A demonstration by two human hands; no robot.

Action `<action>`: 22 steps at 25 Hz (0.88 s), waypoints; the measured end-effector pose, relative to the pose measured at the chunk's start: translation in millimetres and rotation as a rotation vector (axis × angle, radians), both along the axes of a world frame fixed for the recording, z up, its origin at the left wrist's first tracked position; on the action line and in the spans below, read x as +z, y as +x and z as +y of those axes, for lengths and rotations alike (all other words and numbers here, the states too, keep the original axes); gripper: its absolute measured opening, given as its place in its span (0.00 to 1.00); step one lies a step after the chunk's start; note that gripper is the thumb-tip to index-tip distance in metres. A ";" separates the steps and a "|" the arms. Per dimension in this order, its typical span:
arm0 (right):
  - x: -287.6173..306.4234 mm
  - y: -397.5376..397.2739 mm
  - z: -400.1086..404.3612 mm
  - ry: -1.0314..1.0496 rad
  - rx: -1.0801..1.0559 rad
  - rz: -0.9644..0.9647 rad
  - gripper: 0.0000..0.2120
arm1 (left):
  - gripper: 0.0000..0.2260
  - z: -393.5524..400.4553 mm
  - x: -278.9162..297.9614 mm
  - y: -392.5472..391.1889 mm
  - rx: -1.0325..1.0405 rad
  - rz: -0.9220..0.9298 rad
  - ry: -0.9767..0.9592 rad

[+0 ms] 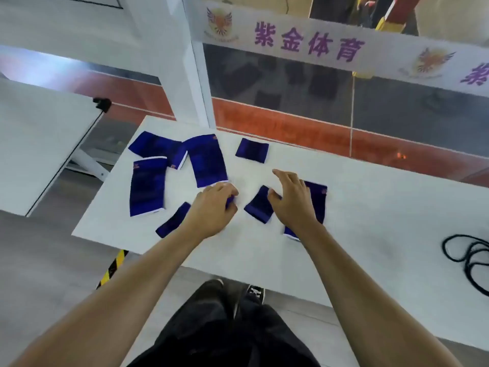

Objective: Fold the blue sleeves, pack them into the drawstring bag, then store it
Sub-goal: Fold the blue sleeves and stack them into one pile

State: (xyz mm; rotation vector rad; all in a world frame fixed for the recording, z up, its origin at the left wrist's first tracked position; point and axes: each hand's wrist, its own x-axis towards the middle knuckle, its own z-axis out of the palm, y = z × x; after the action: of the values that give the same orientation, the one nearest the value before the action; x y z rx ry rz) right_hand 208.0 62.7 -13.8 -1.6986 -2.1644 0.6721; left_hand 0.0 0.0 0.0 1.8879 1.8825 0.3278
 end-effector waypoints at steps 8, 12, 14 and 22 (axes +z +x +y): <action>-71.4 -15.5 -17.1 -0.355 0.097 -0.207 0.24 | 0.17 -19.6 -70.5 4.3 0.131 0.033 -0.235; -93.5 -21.1 -34.3 -0.487 0.170 -0.333 0.30 | 0.24 -27.4 -97.7 -5.6 0.107 0.110 -0.325; -101.7 -18.9 -43.4 -0.452 0.167 -0.331 0.30 | 0.25 -32.7 -109.1 -11.9 0.042 0.161 -0.383; -109.2 -14.7 -59.6 -0.364 0.087 -0.266 0.26 | 0.28 -31.1 -119.9 -9.0 -0.133 0.244 -0.364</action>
State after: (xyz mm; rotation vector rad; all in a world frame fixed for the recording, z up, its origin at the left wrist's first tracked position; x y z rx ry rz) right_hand 193.3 3.2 -123.0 -1.9789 -2.4253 0.9622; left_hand -9.0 -31.1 -119.9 1.8483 1.8034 -0.2833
